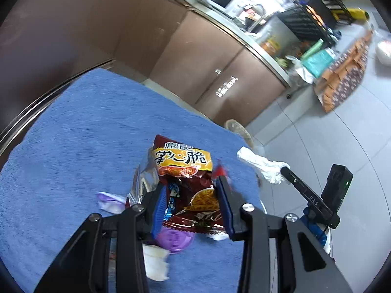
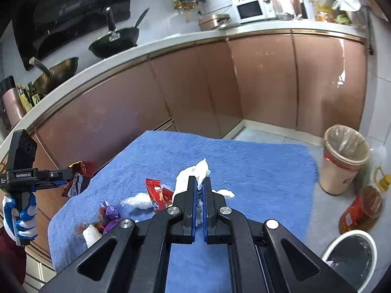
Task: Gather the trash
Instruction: 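Carry the snack bag and tissue to the white bin and open both tools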
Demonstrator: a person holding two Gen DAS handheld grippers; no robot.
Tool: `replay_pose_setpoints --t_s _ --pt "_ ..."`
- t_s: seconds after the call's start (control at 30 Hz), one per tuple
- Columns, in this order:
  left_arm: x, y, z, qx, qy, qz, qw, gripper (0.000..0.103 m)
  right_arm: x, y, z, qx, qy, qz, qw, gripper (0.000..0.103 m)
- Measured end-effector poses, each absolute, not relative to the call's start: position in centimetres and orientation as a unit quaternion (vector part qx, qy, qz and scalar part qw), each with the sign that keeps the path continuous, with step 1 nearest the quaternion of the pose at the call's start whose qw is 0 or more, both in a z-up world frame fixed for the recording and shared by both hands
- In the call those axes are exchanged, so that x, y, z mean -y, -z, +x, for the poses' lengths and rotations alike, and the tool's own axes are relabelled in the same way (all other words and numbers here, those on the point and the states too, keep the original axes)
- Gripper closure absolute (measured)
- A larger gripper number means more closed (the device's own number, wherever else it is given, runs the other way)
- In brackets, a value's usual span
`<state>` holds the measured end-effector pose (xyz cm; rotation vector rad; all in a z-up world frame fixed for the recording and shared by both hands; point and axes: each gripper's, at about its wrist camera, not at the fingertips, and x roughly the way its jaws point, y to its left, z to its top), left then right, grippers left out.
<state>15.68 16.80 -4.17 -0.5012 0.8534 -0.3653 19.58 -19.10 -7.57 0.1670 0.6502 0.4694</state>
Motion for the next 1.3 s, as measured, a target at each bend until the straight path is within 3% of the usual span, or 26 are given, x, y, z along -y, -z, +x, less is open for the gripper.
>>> replay_pose_setpoints --t_s 0.23,0.5,0.83,1.07,1.17,1.23,1.3 --pt "-7.2 2.3 16.7 -0.42 0.241 -0.196 0.853 0.066 27.7 7.9 15.5 -0.316 -0.156 0.094 0.931 0.099" --pt "9.8 3.2 19.6 -0.459 0.333 -0.139 0.811 0.066 39.0 12.2 12.3 -0.356 -0.031 0.109 0.928 0.099" --pt "29.9 9.4 23.1 -0.527 0.388 -0.073 0.753 0.066 48.7 20.4 12.3 -0.412 0.07 0.147 0.896 0.099" --pt "36.7 13.4 24.9 -0.551 0.387 -0.064 0.737 0.063 51.5 23.5 14.4 -0.427 0.095 0.153 0.886 0.095" --pt "38.3 14.7 25.6 -0.557 0.383 -0.06 0.734 0.058 51.8 24.4 15.3 -0.431 0.098 0.15 0.884 0.095" --pt "39.2 15.7 26.1 -0.563 0.379 -0.062 0.732 0.052 51.9 25.1 15.9 -0.432 0.1 0.148 0.884 0.09" --pt "40.1 17.0 26.7 -0.57 0.372 -0.068 0.729 0.049 51.8 25.5 16.2 -0.434 0.108 0.143 0.883 0.073"
